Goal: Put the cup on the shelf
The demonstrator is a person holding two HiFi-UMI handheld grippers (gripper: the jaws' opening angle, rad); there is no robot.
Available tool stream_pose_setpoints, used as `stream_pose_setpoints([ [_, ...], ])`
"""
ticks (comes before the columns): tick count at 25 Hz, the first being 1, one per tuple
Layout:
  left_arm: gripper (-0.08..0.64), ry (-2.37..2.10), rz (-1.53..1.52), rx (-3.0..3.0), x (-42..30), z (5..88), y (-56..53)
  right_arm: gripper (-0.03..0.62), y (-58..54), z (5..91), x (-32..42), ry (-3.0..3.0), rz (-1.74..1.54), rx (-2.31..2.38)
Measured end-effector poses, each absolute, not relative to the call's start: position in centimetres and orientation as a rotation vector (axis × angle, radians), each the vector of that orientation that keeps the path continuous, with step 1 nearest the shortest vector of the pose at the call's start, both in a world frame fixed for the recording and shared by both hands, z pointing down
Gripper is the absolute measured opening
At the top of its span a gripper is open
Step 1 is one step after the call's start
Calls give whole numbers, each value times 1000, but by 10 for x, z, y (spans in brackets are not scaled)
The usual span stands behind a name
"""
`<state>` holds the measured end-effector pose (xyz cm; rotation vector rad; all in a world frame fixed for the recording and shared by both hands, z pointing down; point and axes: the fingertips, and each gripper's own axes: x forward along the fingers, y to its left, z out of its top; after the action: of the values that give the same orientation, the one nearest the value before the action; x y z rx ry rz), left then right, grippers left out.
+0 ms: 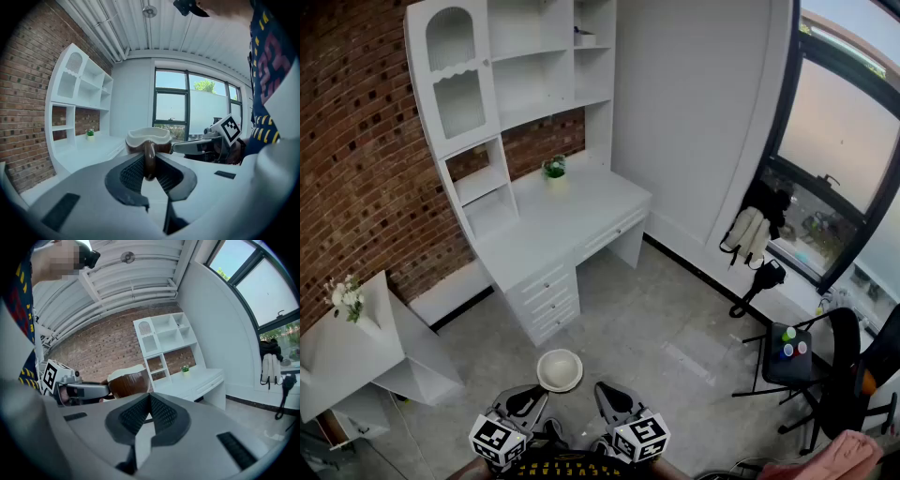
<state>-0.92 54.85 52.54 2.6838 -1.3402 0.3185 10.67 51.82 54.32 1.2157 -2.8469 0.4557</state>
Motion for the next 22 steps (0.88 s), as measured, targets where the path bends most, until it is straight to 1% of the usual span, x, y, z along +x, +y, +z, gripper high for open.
stream_pose_setpoints([
  [10,49,-1413,293,2691,-10,504,553,6,520,523,105,-2912,450,1164],
  [22,49,-1524,255,2605,-20,501,537,6,504,506,121,-2942,398,1148],
])
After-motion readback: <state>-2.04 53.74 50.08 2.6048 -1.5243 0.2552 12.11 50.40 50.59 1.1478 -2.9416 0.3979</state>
